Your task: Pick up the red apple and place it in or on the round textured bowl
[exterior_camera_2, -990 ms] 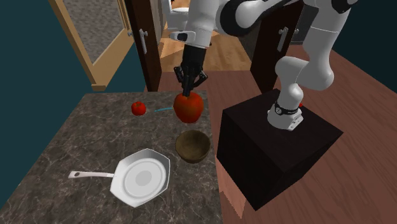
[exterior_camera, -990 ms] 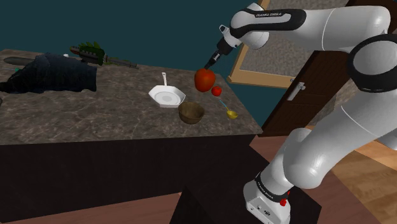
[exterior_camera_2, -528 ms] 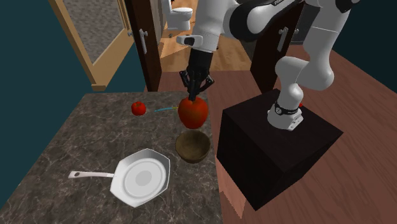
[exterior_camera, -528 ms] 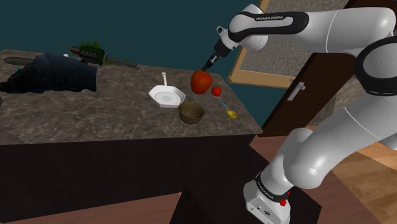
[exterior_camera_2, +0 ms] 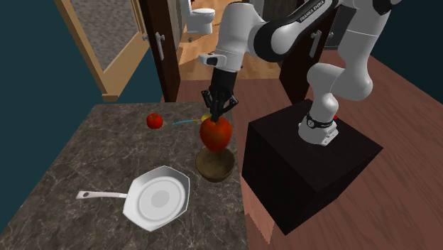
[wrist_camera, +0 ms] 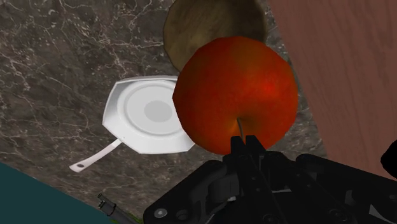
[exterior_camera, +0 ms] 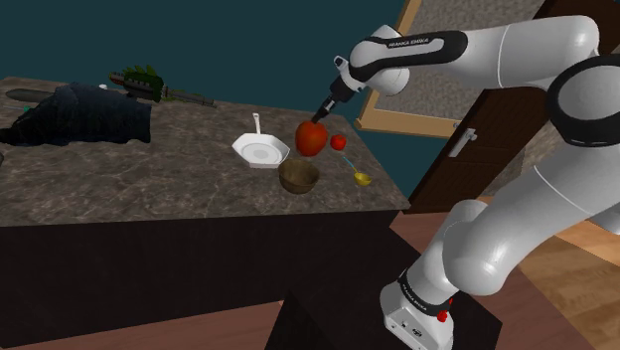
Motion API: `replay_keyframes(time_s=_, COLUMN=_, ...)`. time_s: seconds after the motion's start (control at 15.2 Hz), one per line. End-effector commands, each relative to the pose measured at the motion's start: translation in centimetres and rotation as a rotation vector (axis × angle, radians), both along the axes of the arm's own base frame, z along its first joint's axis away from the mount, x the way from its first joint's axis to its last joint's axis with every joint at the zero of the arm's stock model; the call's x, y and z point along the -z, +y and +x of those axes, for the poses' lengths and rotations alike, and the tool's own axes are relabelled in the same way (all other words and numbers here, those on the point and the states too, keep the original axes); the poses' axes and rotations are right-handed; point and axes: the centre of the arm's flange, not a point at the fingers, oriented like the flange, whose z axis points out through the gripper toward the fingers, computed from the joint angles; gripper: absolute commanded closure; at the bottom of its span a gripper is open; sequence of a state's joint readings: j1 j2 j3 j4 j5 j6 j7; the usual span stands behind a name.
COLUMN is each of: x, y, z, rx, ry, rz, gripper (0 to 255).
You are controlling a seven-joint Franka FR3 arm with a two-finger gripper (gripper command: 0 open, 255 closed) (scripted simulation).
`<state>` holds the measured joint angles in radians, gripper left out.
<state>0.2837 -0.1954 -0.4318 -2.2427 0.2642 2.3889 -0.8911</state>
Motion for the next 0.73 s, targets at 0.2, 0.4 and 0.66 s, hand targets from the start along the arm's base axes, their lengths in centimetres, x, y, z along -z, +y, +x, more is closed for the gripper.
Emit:
replay_keyframes(time_s=0.2, x=2.6, y=-0.1, z=0.0, rx=0.000, ry=-0.001, rz=0.000, gripper=255)
replay_keyframes(time_s=0.4, x=4.2, y=-0.1, z=0.0, rx=0.000, ry=-0.001, rz=0.000, gripper=255)
replay_keyframes(time_s=0.66, x=6.3, y=-0.1, z=0.0, rx=0.000, ry=-0.001, rz=0.000, gripper=255)
